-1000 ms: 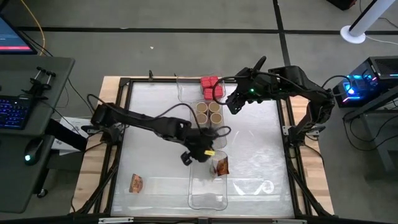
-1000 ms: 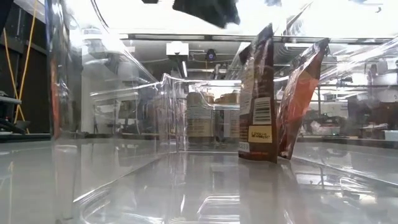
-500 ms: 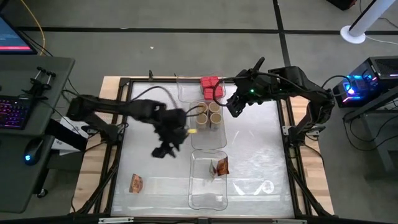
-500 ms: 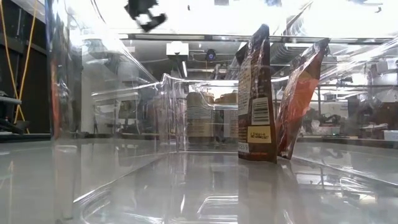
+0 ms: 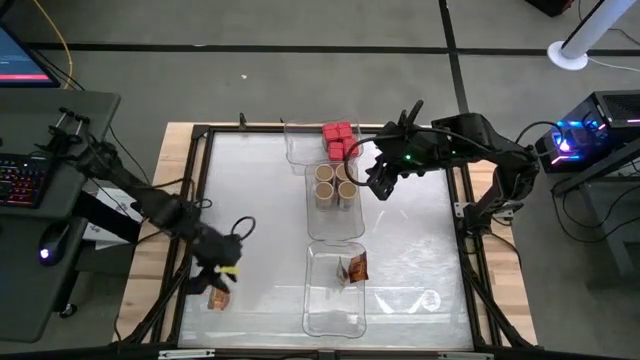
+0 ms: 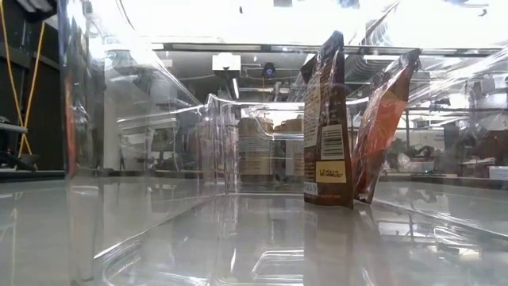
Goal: Sort spices by type
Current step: Put the orange seasoning pack into the bottom transparent bin
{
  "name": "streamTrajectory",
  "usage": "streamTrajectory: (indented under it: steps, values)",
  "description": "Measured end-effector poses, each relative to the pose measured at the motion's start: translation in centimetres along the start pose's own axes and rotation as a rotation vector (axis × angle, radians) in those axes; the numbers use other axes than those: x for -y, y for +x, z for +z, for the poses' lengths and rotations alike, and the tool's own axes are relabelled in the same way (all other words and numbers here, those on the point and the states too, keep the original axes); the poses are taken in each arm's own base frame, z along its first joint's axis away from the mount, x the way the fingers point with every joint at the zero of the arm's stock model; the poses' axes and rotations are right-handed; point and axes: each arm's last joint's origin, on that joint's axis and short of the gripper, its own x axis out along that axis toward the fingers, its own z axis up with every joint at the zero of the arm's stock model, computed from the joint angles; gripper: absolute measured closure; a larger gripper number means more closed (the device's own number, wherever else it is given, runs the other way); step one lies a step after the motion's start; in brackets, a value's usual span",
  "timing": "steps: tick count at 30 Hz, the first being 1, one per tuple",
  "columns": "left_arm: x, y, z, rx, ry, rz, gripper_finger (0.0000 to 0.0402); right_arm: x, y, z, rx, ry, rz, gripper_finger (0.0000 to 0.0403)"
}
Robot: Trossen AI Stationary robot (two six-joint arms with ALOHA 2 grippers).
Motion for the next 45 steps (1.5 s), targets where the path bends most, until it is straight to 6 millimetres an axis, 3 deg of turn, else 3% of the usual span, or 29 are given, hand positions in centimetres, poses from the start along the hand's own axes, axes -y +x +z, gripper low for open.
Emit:
streamTrajectory:
  steps: [12,16,27,39,45]
  values:
    - [4.2,-0.1,-3.4,-0.264,0.214,-0.008,0.0255,0.1,0.0,0.1,0.015,-0.033,-0.024,0.0212]
    - [5.3,0.4,-3.7,-0.252,0.439,0.029,0.0255,0.2,0.0,0.1,0.016,-0.049,-0.026,0.0212]
    - [4.7,2.9,-4.5,-0.439,0.938,0.072,0.0254,0.2,0.0,0.1,0.018,-0.019,-0.029,0.0212]
    - [4.4,4.4,-4.7,-0.542,1.116,0.053,0.0254,0.2,0.0,0.1,0.021,0.005,-0.031,0.0212]
    - [3.8,6.2,-4.8,-0.581,1.157,0.042,0.0254,0.2,0.0,0.1,0.021,0.005,-0.031,0.0212]
